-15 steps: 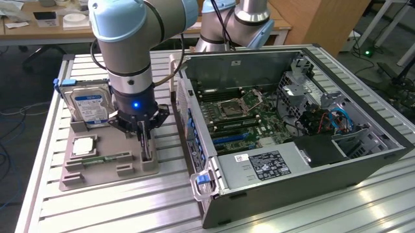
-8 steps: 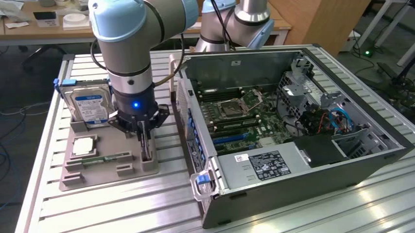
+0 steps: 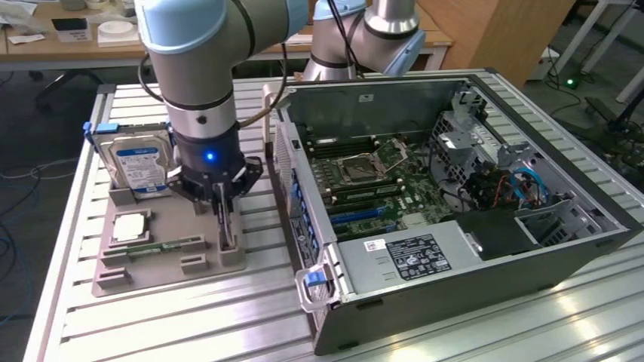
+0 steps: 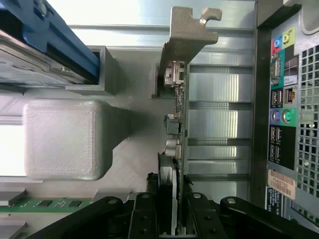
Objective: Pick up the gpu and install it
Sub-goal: 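Pick up the gpu and move the gpu toward the slot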
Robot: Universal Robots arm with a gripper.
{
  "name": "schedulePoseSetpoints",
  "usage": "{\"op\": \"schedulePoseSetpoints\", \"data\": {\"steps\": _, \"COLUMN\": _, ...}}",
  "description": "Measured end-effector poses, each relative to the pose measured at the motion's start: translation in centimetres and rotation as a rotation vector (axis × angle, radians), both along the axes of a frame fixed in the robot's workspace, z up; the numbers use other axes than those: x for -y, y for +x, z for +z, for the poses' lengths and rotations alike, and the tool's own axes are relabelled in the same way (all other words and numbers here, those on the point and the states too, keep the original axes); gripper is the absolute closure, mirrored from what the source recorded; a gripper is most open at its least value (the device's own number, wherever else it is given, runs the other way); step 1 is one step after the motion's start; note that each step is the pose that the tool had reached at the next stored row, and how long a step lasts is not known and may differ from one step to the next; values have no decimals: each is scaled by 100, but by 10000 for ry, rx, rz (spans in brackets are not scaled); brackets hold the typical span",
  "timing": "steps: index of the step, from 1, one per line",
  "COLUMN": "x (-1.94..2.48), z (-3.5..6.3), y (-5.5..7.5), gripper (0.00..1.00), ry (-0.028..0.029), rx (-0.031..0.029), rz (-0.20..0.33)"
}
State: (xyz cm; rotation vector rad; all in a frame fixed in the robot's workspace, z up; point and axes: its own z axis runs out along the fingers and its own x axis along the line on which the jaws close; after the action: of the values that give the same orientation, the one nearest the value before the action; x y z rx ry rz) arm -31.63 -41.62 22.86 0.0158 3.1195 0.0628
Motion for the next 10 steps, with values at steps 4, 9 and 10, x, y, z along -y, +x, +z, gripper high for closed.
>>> {"op": "schedulePoseSetpoints", "data": {"steps": 4, "x": 0, "z": 140, "y": 0, "gripper": 73, "ry": 0, "rx": 0, "rz": 2}}
{"op": "schedulePoseSetpoints", "data": {"steps": 9, "x": 0, "z": 318, "y": 0, "gripper": 73, "ry": -1, "rx": -1, "rz": 5}}
{"op": "schedulePoseSetpoints", "data": {"steps": 10, "x": 0, "z": 360, "y": 0, "gripper": 73, "ry": -1, "rx": -1, "rz": 5}}
